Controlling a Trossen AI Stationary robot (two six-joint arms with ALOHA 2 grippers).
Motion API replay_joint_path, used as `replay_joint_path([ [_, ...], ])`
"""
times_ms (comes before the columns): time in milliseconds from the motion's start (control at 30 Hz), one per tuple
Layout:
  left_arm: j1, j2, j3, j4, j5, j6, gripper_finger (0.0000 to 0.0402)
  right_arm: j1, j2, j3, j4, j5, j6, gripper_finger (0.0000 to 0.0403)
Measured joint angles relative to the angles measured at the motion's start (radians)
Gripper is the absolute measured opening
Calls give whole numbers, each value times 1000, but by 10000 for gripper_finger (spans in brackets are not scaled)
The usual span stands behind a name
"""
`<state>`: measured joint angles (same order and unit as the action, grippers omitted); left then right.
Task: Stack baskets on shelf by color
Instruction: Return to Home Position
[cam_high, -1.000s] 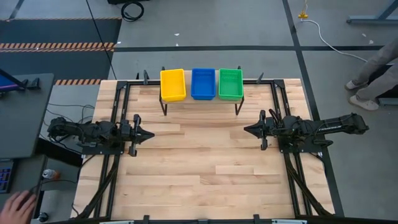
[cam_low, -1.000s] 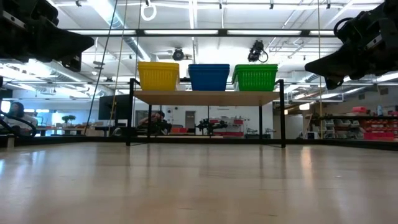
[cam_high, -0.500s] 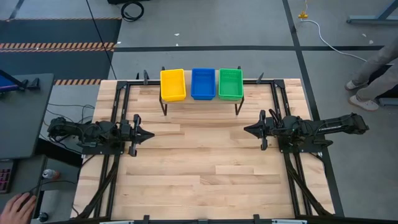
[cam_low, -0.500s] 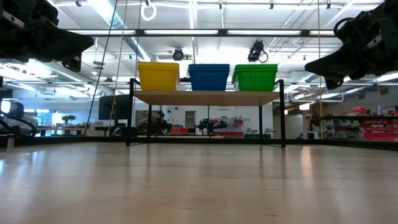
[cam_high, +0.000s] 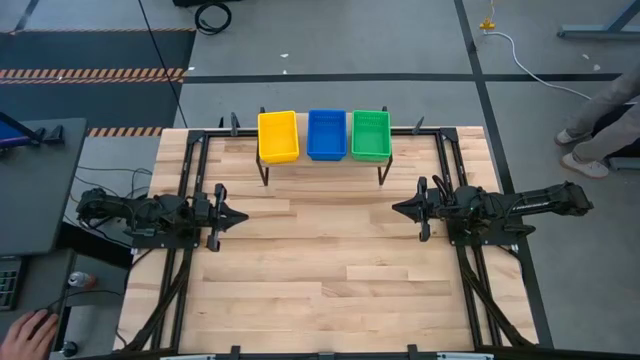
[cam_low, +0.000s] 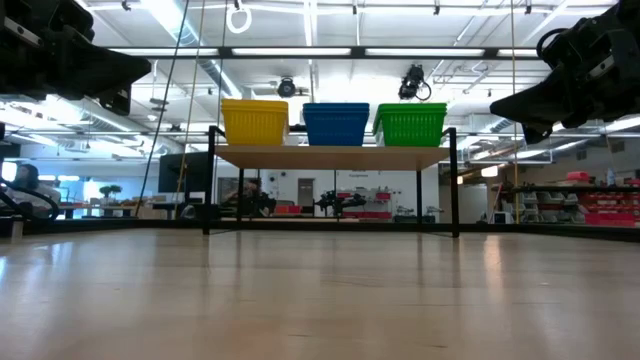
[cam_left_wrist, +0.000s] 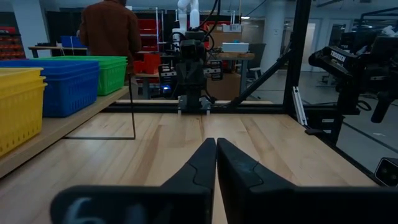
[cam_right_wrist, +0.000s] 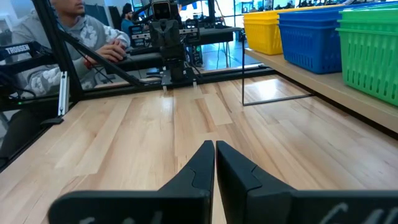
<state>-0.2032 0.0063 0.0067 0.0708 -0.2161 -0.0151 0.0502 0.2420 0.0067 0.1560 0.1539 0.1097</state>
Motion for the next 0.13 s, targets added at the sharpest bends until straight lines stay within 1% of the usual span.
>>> replay_joint_path([
  [133,0,0,0,0,0,0,20,0,0,0,0,0,0,23],
])
